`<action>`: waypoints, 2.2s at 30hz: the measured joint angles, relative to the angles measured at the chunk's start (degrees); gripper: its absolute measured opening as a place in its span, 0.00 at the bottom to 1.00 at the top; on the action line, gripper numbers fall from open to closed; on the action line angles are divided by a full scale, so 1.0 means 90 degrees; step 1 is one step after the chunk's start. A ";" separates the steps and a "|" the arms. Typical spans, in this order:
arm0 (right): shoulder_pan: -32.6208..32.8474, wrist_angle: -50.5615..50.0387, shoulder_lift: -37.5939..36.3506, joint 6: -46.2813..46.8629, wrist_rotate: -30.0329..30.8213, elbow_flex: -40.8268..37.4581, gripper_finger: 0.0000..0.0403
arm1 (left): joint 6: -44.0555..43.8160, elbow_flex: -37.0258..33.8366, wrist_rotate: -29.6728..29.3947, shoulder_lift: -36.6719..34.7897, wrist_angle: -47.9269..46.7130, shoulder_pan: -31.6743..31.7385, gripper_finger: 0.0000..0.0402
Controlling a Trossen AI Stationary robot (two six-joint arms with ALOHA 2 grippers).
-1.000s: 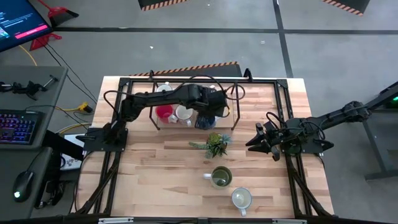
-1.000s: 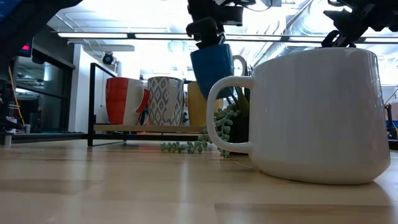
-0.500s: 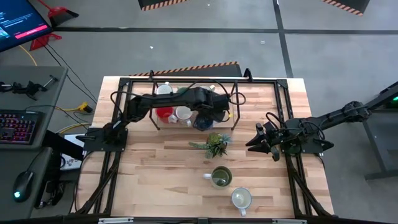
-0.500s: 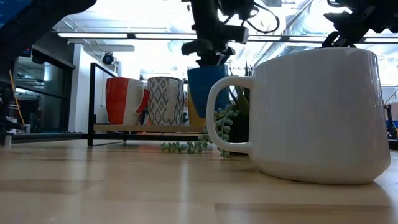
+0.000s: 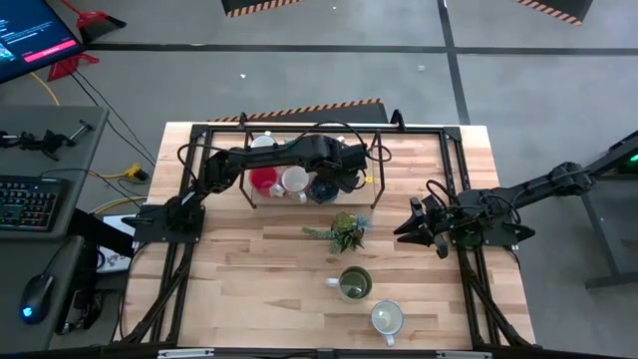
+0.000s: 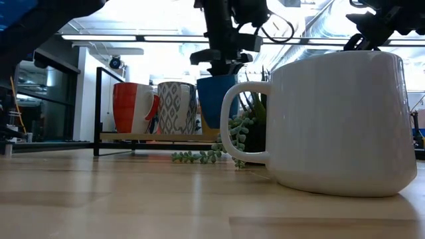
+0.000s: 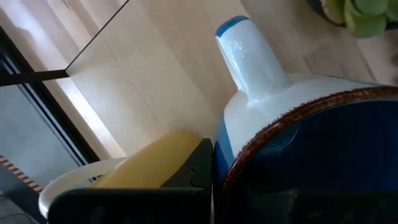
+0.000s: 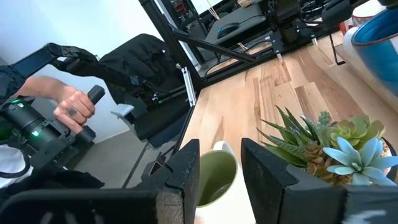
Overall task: Place coffee mugs
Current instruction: Put the blue mug on the shelf
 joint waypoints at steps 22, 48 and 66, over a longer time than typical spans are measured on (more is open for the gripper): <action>0.0000 0.0045 0.0000 0.0003 0.0000 0.0000 0.24 | 0.0682 0.0000 0.0216 0.0000 0.0016 0.0060 0.01; 0.0000 0.0133 0.0000 0.0003 0.0000 0.0000 0.24 | 0.0428 0.0000 0.0068 0.0000 0.0330 0.0042 0.01; 0.0000 0.0131 -0.0002 0.0020 0.0000 0.0000 0.24 | 0.0136 0.0005 0.0036 0.0172 0.0193 0.0013 0.01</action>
